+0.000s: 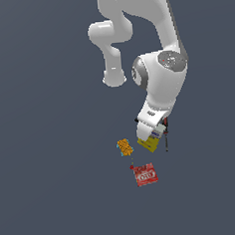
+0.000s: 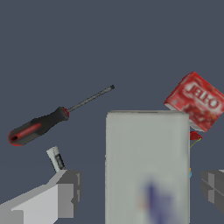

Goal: Pick up a designated object from a clutter of objects.

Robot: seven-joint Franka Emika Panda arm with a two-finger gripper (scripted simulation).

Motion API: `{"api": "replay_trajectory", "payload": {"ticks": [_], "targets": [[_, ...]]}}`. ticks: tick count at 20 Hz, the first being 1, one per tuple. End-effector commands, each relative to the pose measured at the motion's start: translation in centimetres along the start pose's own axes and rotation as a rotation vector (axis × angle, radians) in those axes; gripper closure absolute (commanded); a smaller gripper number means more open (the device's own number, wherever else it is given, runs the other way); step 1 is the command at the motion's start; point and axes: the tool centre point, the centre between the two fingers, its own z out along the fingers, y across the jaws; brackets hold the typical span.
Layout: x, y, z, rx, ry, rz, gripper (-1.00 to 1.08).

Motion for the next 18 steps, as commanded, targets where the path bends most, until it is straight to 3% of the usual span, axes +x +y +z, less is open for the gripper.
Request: {"api": "replay_trajectory", "payload": {"ticks": [1, 3, 4, 18], "targets": [[0.05, 0.06, 0.57, -0.001, 0.001, 0.0, -0.92], [0.07, 0.09, 0.67, -0.001, 0.001, 0.0, -0.92], [0.07, 0.09, 0.67, -0.001, 0.001, 0.0, 1.08], [-0.04, 0.36, 0.17, -0.002, 0.001, -0.001, 1.08]]}}
